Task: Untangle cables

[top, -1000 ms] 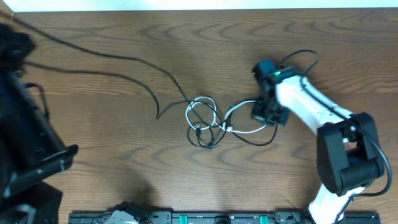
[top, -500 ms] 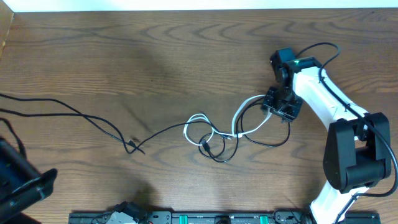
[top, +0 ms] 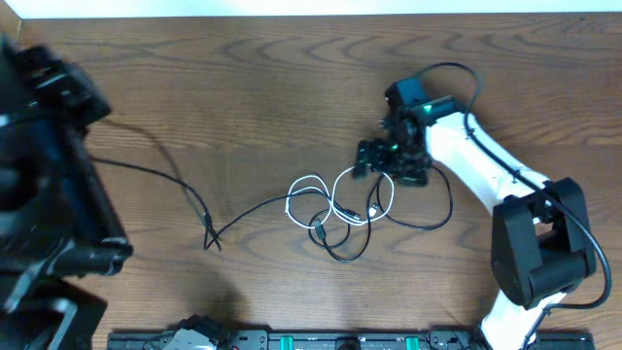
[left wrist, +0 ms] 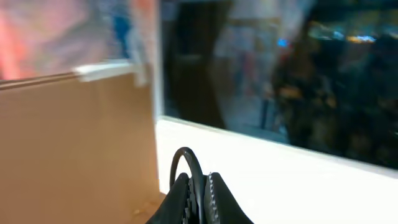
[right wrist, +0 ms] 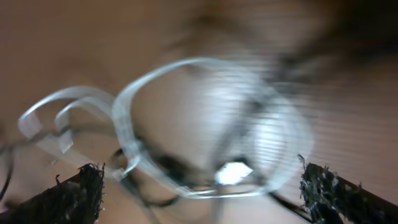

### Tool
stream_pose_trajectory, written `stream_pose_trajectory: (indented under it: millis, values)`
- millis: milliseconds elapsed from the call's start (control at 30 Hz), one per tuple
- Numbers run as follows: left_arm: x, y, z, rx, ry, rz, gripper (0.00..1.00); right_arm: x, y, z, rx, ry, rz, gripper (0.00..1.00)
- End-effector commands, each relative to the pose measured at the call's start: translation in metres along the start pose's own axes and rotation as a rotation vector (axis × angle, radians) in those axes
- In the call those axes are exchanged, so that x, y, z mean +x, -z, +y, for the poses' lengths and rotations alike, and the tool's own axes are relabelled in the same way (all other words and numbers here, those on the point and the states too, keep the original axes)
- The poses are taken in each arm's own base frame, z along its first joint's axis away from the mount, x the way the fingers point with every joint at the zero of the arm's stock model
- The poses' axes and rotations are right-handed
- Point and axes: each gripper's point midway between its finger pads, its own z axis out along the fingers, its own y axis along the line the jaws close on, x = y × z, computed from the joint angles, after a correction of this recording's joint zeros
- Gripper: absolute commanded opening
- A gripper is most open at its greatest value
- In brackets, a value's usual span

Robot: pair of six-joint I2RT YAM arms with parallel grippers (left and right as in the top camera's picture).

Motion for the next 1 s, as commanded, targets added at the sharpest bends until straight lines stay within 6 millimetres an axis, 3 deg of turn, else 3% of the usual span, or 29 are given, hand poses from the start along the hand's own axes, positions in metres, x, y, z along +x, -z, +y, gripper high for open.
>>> stream_pose_trajectory:
  millis: [0, 100, 333, 600, 733, 833, 967]
  values:
    - [0.006, -0.004, -0.029, 0.127, -0.001, 0.014, 0.08, 0.025, 0.001, 0.067, -0.247, 0.303, 0.061, 0.99]
    - [0.019, -0.007, -0.033, 0.129, -0.020, 0.058, 0.07, 0.034, -0.005, 0.090, -0.271, 0.400, 0.045, 0.99]
    - [0.061, -0.010, -0.038, 0.116, -0.059, 0.201, 0.08, 0.045, -0.022, 0.122, -0.216, 0.491, -0.022, 0.99]
    - [0.077, -0.055, -0.026, -0.042, -0.079, 0.226, 0.08, 0.059, -0.022, 0.123, -0.236, 0.447, 0.038, 0.99]
    - [0.099, -0.086, -0.005, -0.175, -0.048, 0.271, 0.09, 0.070, -0.023, 0.115, -0.211, 0.426, 0.090, 0.99]
    - [0.137, -0.113, 0.027, -0.324, 0.010, 0.363, 0.09, 0.080, -0.023, 0.105, -0.182, 0.410, 0.137, 0.99]
    - [0.200, -0.143, 0.028, -0.250, 0.069, 0.561, 0.09, 0.085, -0.023, 0.100, -0.167, 0.406, 0.162, 0.99]
